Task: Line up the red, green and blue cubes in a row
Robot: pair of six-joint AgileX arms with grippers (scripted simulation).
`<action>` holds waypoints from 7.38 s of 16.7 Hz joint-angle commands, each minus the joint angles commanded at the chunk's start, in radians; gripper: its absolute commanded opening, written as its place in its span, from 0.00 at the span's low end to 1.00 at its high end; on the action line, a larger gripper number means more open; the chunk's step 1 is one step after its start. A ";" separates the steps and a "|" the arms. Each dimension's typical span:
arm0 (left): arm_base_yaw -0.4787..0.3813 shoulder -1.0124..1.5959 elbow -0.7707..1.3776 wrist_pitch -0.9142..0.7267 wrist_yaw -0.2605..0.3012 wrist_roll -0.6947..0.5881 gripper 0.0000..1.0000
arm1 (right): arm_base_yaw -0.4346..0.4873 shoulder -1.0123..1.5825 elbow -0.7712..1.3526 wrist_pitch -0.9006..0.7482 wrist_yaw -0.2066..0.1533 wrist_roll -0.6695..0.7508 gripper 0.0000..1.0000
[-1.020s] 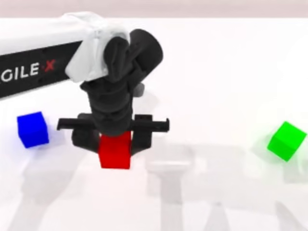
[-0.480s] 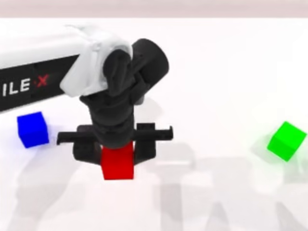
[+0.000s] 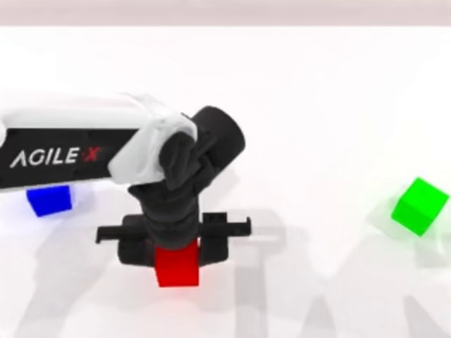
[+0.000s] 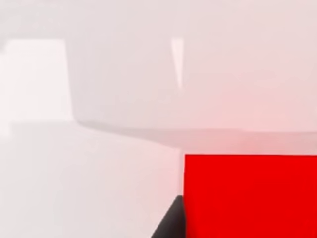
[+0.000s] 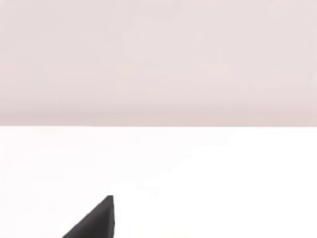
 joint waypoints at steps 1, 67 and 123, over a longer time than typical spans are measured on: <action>-0.001 0.004 -0.009 0.010 0.000 0.000 0.00 | 0.000 0.000 0.000 0.000 0.000 0.000 1.00; 0.725 -1.816 -1.129 0.787 0.012 0.697 1.00 | 0.195 1.838 1.365 -1.074 0.002 -0.617 1.00; 0.739 -1.859 -1.137 0.828 0.016 0.722 1.00 | 0.208 1.882 1.371 -1.058 0.001 -0.627 0.00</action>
